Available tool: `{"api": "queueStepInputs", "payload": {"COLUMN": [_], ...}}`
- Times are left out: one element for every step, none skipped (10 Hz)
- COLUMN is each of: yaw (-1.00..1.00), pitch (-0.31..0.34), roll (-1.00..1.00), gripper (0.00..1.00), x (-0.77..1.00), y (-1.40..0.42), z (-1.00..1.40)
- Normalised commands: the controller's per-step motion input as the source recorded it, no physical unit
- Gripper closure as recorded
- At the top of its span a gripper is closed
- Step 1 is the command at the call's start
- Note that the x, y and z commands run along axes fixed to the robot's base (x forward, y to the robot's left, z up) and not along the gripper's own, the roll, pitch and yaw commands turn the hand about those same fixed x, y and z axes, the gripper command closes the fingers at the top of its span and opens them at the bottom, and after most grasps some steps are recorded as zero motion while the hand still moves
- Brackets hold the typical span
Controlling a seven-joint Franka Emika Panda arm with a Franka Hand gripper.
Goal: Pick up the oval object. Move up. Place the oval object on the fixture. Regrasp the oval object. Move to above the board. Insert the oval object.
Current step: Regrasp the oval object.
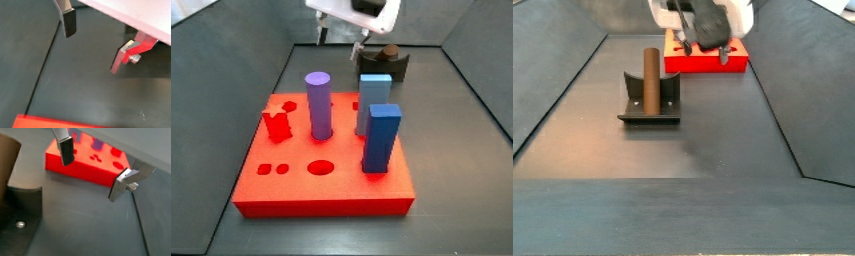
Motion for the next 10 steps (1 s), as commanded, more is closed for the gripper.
{"api": "queueStepInputs", "payload": {"yaw": [-0.95,-0.96,-0.96,-0.97,-0.98,-1.0,-1.0,-1.0,-1.0,-1.0], "pitch": [-0.266,-0.275,-0.28,-0.278,-0.266,-0.244,-0.218,-0.156,-0.085,-0.024], "roll": [1.0,1.0,1.0,1.0,1.0,1.0,0.99,0.97,0.95,0.94], "gripper": [0.0,0.0,0.0,0.0,0.0,0.0,0.0,0.0,0.0,0.0], "x": [-0.05,-0.05,-0.05,-0.05,-0.05,-0.04,-0.05,-0.05,-0.05,-0.05], "y": [-0.02,-0.02,-0.01,-0.01,-0.01,-0.01,-0.01,0.0,-0.01,-0.01], "z": [0.01,0.01,0.0,0.0,0.0,0.0,-0.01,-0.01,0.0,0.01]}}
